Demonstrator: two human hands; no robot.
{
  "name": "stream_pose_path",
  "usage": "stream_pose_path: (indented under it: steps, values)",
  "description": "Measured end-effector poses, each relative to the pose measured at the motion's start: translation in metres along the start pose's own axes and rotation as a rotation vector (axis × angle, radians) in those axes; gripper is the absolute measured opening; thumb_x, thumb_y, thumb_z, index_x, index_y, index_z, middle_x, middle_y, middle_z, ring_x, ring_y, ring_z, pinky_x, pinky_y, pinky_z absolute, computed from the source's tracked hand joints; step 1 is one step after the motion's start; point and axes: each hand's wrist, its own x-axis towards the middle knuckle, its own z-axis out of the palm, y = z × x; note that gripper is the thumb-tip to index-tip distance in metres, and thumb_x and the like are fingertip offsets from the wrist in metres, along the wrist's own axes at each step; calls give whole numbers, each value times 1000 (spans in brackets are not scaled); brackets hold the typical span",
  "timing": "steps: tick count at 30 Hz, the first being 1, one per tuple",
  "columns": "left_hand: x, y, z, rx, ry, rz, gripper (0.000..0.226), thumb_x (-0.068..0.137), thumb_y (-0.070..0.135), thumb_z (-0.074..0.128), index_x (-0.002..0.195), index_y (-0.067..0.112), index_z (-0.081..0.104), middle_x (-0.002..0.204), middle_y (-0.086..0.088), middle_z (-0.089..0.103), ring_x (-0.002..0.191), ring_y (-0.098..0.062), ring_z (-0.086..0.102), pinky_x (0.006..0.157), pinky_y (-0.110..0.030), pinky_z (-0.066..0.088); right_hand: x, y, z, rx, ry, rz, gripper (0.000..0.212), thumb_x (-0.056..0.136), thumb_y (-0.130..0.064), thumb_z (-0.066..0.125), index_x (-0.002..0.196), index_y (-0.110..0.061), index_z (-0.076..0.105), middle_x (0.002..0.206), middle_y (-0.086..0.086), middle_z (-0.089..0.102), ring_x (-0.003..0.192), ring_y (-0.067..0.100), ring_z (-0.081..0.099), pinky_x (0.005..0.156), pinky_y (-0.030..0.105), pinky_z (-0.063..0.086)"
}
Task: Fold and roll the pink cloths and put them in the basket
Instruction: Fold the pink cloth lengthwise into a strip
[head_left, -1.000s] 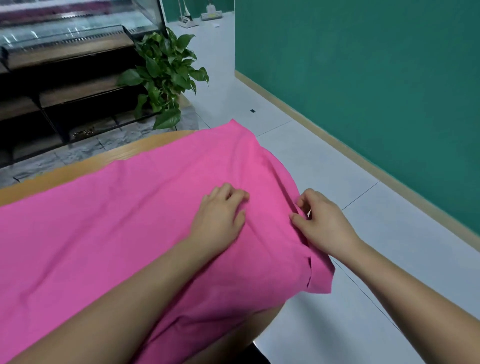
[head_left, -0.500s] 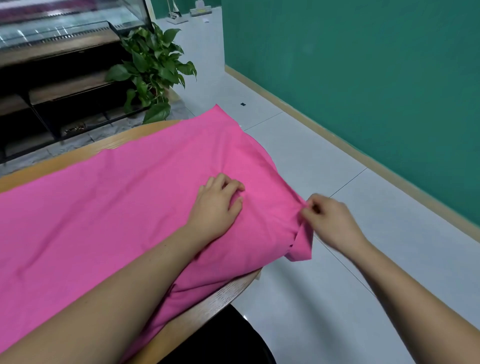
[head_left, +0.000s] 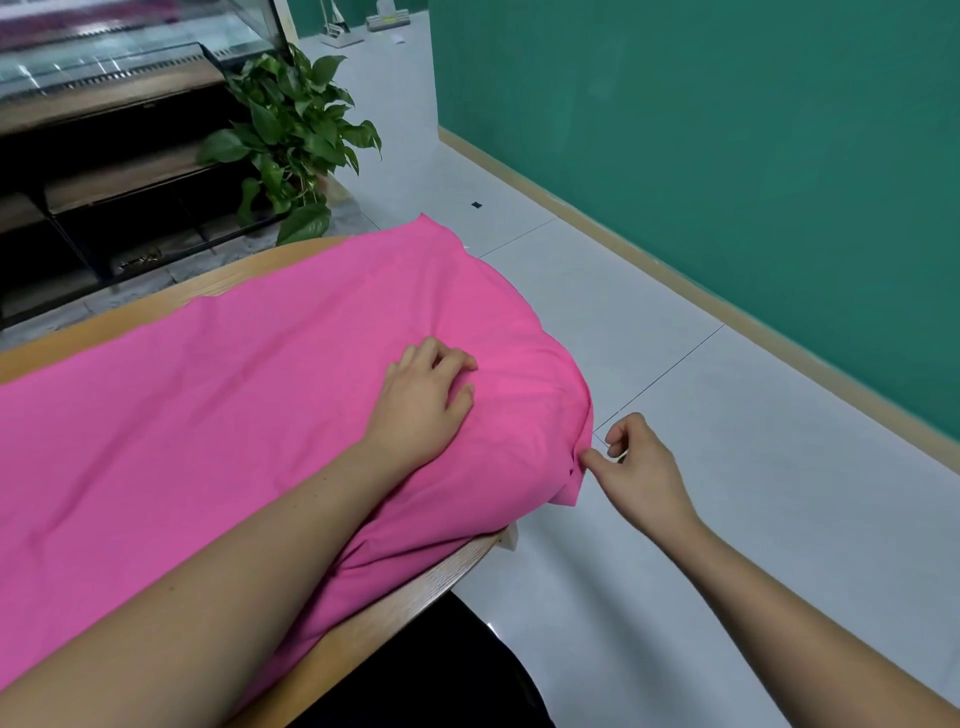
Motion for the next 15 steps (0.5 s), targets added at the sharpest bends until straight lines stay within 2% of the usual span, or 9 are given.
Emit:
stream_pose_path:
  steps: [2,3,6,9,10,13,15]
  values:
    - [0,0,0,2,4,2,27,99,37,56,124,29,62,113,7,50,104,-19,50,92,-44,45,-10,1,9,-40,91,-84,37,84,-42,77,86,-23,46,83,-6,57,73,16,55,61,36,45]
    - [0,0,0,3,6,1,26,99,37,56,124,29,62,113,7,51,104,-19,50,92,-44,45,-15,1,13,-75,84,-100,37,83,-45,76,83,-22,46,78,-6,57,70,16,55,60,37,45]
    - [-1,1,0,8,13,6,26,100,37,56,124,29,62,113,7,51,103,-18,49,92,-44,45,-19,6,27,-163,-50,-25,43,78,-54,74,74,-19,50,63,-6,57,59,17,53,54,33,40]
    - [-1,1,0,10,8,5,26,100,37,56,124,29,62,113,7,50,104,-17,49,93,-44,45,-18,9,37,-176,-123,6,39,77,-47,71,66,-17,49,54,-6,48,53,19,42,53,33,34]
    - [-1,0,0,11,8,6,26,100,37,56,124,29,62,114,7,50,104,-17,49,93,-44,45,-17,10,36,-148,-137,1,35,77,-43,70,64,-18,50,53,-7,50,52,19,44,53,33,36]
    - [0,0,0,1,4,9,27,99,37,55,124,29,62,113,7,50,104,-18,49,94,-45,46,-6,14,16,-13,-158,48,22,86,-29,63,70,-16,68,60,-4,70,57,16,68,57,32,51]
    - [0,0,0,-3,7,12,27,99,37,55,124,29,62,113,7,51,104,-18,50,94,-46,46,4,22,-4,161,-70,111,24,91,-17,58,74,-8,71,62,1,73,65,21,73,62,33,54]
